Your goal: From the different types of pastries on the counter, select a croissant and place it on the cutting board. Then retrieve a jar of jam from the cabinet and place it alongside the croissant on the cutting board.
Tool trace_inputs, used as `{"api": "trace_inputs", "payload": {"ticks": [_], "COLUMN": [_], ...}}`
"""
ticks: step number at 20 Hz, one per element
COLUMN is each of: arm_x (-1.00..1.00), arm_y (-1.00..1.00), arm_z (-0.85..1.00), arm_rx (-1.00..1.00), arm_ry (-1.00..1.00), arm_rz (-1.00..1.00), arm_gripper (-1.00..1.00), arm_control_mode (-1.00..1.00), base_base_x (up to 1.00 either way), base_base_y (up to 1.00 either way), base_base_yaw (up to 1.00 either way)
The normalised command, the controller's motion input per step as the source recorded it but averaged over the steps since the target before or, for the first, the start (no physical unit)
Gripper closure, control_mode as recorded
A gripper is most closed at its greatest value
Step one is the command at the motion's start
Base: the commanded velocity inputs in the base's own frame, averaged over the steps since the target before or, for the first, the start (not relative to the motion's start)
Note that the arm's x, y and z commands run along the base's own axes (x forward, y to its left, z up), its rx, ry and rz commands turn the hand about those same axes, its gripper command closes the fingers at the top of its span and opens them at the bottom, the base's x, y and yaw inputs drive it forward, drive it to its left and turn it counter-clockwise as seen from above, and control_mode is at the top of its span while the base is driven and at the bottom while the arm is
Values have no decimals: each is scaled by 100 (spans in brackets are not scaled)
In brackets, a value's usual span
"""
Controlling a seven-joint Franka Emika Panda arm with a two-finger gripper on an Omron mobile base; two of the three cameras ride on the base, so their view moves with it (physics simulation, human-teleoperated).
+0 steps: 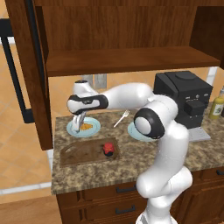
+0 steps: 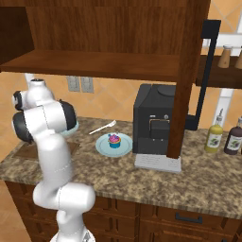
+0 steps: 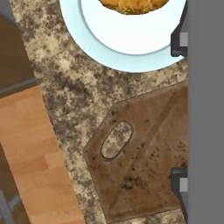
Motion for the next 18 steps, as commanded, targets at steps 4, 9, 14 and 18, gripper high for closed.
{"api": "trace_inputs", "payload": {"ticks": [4, 9, 14, 18], "arm_x": [33, 71, 83, 76], "arm_y": [1, 0, 0, 0], "arm_z": [-26, -8, -11, -26], "arm_rx": [-4, -4, 0, 0], "arm_ry": [-1, -3, 0, 1], "arm_rz": [-22, -8, 0, 0], "arm_gripper": [-100, -100, -100, -100], "arm_control_mode": [-100, -100, -100, -100], "base_base_x": [0, 0, 0, 0], "base_base_y": [0, 0, 0, 0], "base_base_yaw": [0, 0, 0, 0]}}
